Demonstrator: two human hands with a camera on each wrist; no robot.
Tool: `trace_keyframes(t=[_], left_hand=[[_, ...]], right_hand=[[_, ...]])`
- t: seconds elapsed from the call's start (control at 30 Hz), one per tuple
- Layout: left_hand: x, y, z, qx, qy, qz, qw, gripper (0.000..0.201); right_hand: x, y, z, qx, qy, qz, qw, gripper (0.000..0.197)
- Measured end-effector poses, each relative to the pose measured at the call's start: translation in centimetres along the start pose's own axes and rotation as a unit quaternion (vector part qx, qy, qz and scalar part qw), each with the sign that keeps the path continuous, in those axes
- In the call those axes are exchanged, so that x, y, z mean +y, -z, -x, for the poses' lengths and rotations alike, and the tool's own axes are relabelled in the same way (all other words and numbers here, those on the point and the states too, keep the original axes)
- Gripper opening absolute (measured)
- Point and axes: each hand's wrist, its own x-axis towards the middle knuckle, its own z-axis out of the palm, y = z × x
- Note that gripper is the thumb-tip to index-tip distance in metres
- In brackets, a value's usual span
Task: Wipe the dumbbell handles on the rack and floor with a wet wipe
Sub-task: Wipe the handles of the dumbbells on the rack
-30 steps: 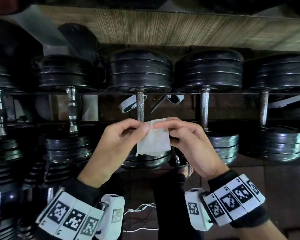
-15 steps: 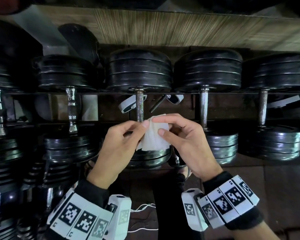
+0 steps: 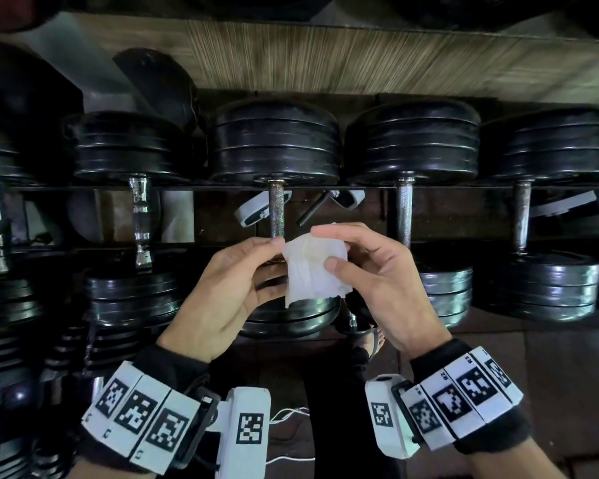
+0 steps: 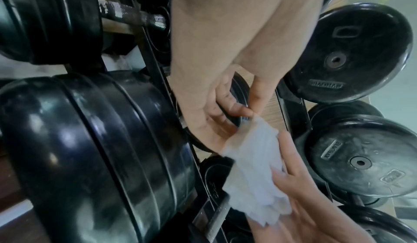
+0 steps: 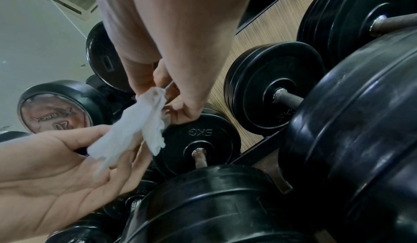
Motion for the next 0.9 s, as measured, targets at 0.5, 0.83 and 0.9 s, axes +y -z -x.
trace_keyframes(t=[0.5,0.83,0.9], left_hand=[[-0.4,-0.5,0.4,0.026,-0.165,-0.172,0.971,0.026],[-0.1,0.1,0.3,-0.018,-0.120,-0.158,0.980,0.019],[0.0,0.3,0.3,-0.028,-0.112,-0.174,0.978,0.024]], right_hand=[[-0.6,-0.2,-0.5,-0.024,-0.057,-0.020,0.998,0.060],[-0.2,-1.0,-0.5,-0.005,-0.146,-0.107,0.983,0.056],[-0.1,-0.9,-0.6,0.007,-0.141,-0.101,0.985,0.056]])
